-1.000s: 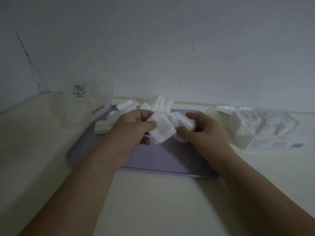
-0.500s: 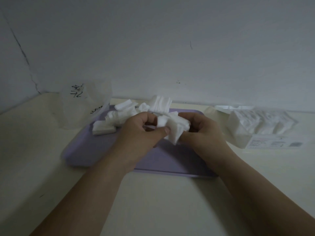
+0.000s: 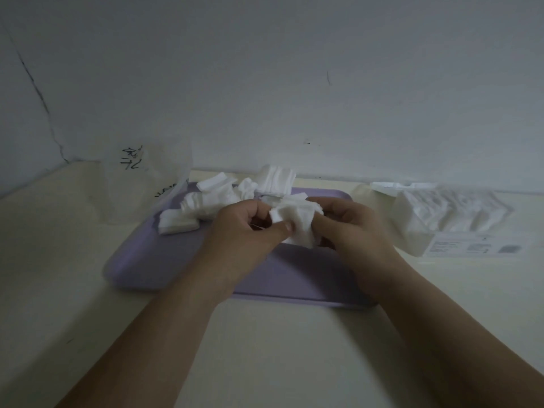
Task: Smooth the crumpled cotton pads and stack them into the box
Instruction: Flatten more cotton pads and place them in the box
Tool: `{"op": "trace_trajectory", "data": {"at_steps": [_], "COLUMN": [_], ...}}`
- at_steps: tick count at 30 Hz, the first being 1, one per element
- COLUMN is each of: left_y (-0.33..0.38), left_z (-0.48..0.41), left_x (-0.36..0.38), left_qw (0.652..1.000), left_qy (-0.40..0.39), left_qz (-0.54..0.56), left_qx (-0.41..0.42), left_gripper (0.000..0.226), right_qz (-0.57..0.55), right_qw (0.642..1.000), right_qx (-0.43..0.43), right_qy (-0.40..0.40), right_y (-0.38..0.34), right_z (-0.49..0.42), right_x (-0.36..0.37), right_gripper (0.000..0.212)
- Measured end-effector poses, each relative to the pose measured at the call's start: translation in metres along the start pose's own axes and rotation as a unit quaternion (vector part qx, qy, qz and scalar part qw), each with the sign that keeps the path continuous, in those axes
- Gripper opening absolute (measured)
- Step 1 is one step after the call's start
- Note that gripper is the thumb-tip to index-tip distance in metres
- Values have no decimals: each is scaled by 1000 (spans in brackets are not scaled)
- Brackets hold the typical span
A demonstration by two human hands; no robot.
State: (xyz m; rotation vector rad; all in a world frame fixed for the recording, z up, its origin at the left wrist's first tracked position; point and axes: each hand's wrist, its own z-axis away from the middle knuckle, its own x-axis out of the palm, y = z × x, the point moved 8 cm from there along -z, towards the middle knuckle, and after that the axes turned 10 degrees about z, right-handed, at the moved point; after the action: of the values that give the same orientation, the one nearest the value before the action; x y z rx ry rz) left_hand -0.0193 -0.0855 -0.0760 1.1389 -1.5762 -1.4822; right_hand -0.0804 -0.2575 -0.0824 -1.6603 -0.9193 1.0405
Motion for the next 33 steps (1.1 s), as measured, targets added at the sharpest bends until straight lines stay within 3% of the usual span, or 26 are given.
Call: {"op": "trace_trajectory", "data": {"at_steps": [4, 10, 20, 26, 33], "left_y": [3, 2, 4, 11, 6], "left_z": [1, 0, -4, -7, -3], "left_x": [-2, -2, -9, -24, 0], "left_qw": [1000, 998, 997, 992, 997], "left_qy": [19, 15, 18, 84, -8], "left_qz": [-1, -58, -63, -56, -28], "left_qx": [9, 24, 49, 74, 77], "left_gripper": [21, 27, 27, 27, 10], "right_qz": [-73, -49, -86, -32, -1], "right_qw": [996, 998, 995, 997, 1000], "right_qx": [28, 44, 57, 30, 8], "right_qy": [-47, 9, -2, 62, 16], "right_y": [-1, 15, 17, 19, 9], "right_z": [0, -5, -6, -10, -4], "right_x": [7, -3, 0, -14, -2], "right_gripper": [30, 22, 21, 16, 21]}}
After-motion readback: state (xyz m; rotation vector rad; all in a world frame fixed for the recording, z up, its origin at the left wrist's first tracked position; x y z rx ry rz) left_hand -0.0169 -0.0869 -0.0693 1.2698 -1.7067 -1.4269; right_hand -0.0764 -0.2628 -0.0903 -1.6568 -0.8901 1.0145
